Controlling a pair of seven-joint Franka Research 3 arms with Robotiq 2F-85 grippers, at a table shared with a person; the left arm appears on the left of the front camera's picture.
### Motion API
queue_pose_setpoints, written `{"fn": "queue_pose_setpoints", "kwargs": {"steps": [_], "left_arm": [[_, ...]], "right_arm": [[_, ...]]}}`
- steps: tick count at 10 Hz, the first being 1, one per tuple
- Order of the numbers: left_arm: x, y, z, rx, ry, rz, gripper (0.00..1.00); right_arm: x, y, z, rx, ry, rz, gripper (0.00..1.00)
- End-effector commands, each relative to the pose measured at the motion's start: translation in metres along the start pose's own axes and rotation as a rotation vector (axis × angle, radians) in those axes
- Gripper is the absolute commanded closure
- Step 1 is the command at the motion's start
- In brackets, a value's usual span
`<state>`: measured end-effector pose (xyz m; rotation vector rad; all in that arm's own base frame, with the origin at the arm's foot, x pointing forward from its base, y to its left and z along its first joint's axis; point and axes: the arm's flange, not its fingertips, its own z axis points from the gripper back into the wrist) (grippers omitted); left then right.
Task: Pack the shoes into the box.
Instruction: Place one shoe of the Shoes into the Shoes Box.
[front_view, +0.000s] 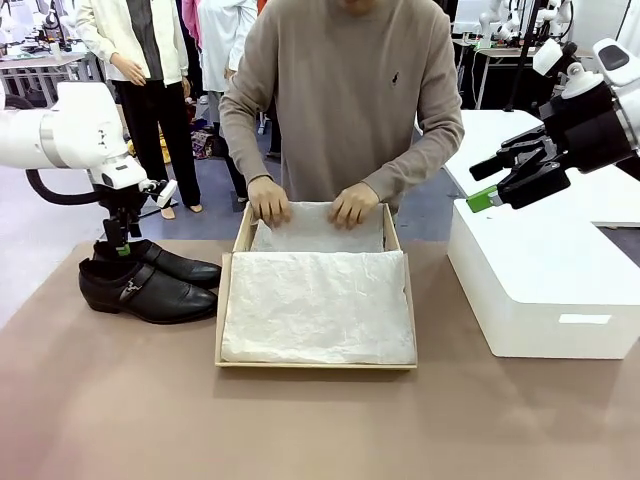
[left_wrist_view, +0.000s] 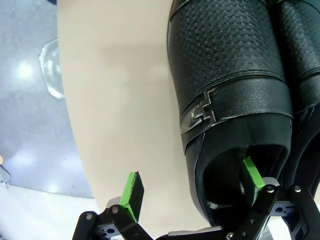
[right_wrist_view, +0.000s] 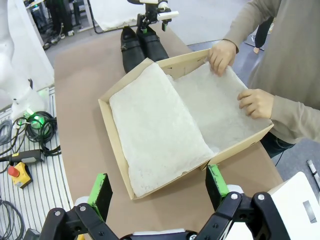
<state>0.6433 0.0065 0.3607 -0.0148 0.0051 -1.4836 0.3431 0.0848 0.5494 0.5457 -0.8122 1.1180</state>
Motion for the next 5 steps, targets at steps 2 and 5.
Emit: {"fn": "queue_pose_setpoints", "kwargs": {"steps": [2,5], "left_arm": [[-0.0006,-0.0043,-0.0065,-0.027,0.015,0.015,0.00],[0.0012,-0.0049,-0.0099,-0.060,0.011,0.010,0.00]], "right_arm": [[0.0007,-0.0033,-0.0029,0.002,-0.030,0.031,0.00],[0.0007,-0.0033,-0.0029,0.002,-0.030,0.031,0.00]]}}
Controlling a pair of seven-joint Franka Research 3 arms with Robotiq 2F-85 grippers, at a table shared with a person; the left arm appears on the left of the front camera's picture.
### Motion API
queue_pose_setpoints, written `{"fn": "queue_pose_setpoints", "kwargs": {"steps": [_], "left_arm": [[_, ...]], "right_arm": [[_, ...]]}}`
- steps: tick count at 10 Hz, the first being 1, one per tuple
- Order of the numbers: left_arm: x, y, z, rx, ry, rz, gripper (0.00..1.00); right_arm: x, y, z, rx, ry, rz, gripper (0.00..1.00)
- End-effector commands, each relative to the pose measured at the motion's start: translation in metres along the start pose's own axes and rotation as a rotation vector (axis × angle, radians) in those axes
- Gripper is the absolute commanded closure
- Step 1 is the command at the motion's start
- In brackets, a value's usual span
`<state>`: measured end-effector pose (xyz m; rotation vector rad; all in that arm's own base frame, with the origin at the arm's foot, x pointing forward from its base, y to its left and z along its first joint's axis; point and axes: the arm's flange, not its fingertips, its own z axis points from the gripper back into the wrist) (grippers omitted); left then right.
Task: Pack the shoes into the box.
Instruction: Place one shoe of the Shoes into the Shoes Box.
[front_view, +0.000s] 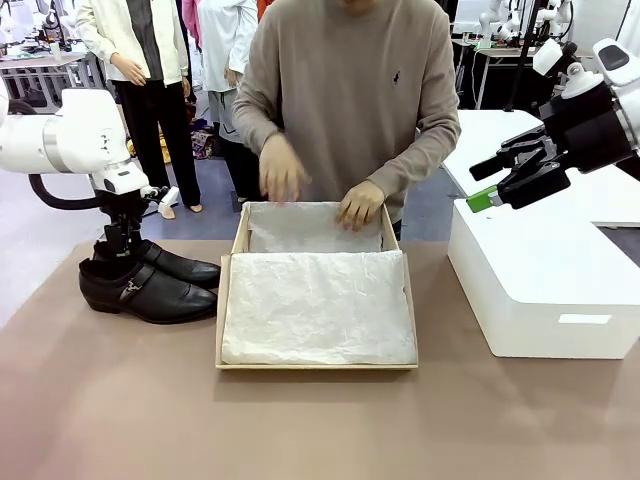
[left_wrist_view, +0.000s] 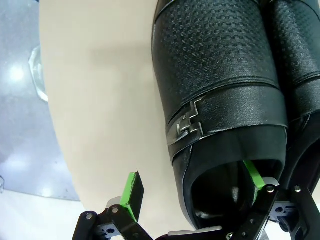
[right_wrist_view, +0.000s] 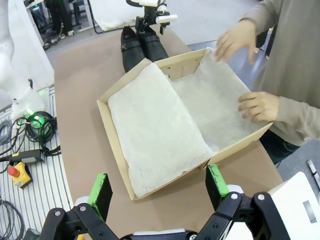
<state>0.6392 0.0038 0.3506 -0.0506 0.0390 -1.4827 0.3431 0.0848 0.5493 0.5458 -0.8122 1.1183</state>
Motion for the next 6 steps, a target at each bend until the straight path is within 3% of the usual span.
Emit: {"fn": "queue_pose_setpoints", "kwargs": {"steps": [1,5,6], "left_arm": [[-0.0011,-0.0008,-0.0002,-0.026,0.008,0.010,0.20],[-0.0017,-0.0028,0.0015,-0.034,0.022,0.006,0.99],[-0.0015,-0.0031,0.0020,-0.029,0.028,0.005,1.00]], "right_arm": [[0.0007,-0.0033,-0.0029,0.001,-0.030,0.030,0.00],[0.0007,-0.0033,-0.0029,0.001,-0.030,0.030,0.00],[0.0007,-0.0033,-0.0029,0.001,-0.030,0.030,0.00]]}}
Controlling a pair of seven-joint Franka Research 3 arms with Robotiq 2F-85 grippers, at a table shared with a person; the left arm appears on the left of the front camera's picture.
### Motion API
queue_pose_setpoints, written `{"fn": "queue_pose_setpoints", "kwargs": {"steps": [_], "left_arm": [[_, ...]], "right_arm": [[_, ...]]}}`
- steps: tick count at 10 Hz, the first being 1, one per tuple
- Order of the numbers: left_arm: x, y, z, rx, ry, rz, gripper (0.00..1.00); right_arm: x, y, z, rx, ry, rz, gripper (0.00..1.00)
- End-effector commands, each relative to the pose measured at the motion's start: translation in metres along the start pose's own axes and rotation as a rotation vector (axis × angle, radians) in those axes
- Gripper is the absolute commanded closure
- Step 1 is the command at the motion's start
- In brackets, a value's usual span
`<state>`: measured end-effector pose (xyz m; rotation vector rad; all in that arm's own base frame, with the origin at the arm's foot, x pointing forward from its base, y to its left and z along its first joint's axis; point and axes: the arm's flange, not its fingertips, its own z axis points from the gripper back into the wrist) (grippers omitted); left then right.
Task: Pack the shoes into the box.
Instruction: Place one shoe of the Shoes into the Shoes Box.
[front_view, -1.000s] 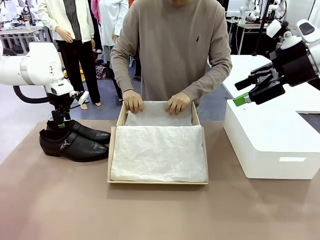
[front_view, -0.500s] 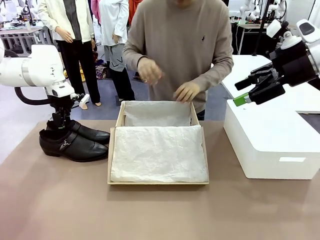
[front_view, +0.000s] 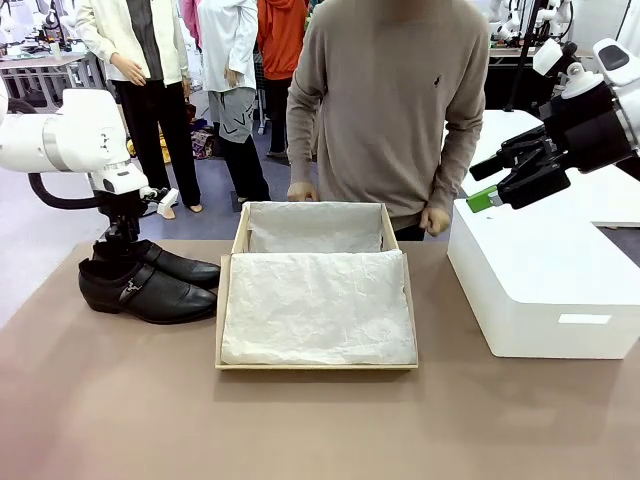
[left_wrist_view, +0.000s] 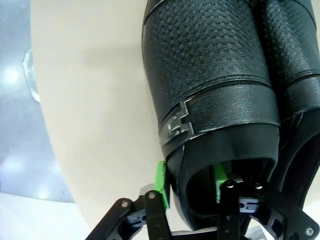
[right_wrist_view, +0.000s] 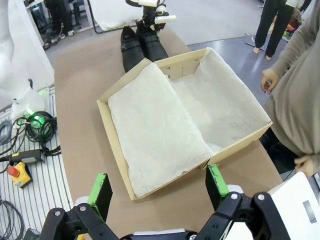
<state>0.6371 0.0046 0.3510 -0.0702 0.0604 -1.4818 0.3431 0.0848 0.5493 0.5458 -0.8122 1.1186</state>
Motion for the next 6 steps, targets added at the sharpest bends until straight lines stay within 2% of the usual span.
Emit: {"fn": "queue_pose_setpoints", "kwargs": {"steps": [1,6], "left_arm": [[-0.0006,-0.0017,0.0019,0.001,0.030,0.004,1.00],[-0.0003,-0.0055,0.0046,0.017,0.066,0.012,1.00]], "right_arm": [[0.0007,-0.0034,-0.0029,0.001,-0.030,0.030,0.00],[0.0007,-0.0034,-0.0029,0.001,-0.030,0.030,0.00]]}}
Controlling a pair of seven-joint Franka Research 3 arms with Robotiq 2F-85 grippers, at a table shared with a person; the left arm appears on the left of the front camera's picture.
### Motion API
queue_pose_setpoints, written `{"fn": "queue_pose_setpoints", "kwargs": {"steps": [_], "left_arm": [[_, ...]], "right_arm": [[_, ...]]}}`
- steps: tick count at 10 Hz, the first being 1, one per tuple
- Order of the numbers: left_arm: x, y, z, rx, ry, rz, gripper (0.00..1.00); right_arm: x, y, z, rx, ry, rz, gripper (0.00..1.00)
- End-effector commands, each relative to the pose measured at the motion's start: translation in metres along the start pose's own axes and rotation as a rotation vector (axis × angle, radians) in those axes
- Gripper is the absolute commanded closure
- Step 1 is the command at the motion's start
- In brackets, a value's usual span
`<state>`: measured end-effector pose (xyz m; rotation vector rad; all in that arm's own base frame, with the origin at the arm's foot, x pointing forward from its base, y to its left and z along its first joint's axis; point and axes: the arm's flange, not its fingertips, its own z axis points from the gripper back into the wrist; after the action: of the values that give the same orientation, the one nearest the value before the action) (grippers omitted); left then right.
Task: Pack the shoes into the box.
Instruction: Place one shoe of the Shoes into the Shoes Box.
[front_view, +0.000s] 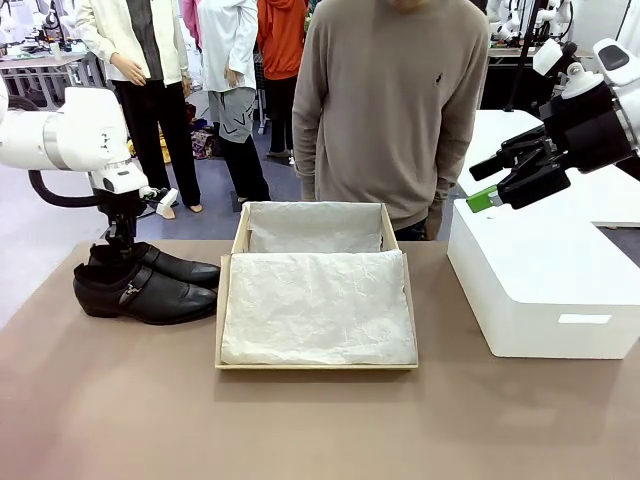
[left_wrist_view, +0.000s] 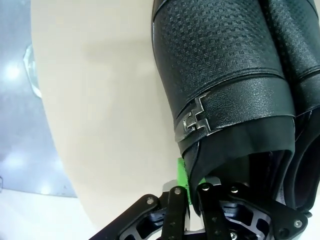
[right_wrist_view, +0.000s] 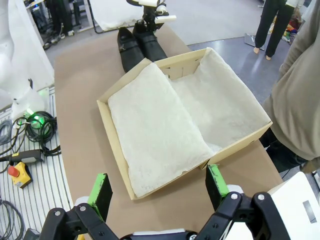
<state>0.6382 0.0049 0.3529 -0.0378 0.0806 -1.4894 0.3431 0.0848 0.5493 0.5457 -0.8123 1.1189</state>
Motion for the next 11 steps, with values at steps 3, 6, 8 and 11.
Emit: {"fn": "queue_pose_setpoints", "kwargs": {"steps": [3,6,8,11], "left_arm": [[-0.004,0.002,0.018,0.055,0.002,0.064,1.00],[-0.010,0.015,0.060,0.136,-0.001,0.043,1.00],[-0.014,0.019,0.091,0.157,0.007,0.025,1.00],[-0.003,0.008,0.149,0.155,0.012,0.047,1.00]], "right_arm": [[0.001,-0.003,-0.003,0.001,-0.030,0.030,0.00],[0.001,-0.003,-0.003,0.001,-0.030,0.030,0.00],[0.001,-0.003,-0.003,0.001,-0.030,0.030,0.00],[0.001,-0.003,-0.003,0.001,-0.030,0.030,0.00]]}}
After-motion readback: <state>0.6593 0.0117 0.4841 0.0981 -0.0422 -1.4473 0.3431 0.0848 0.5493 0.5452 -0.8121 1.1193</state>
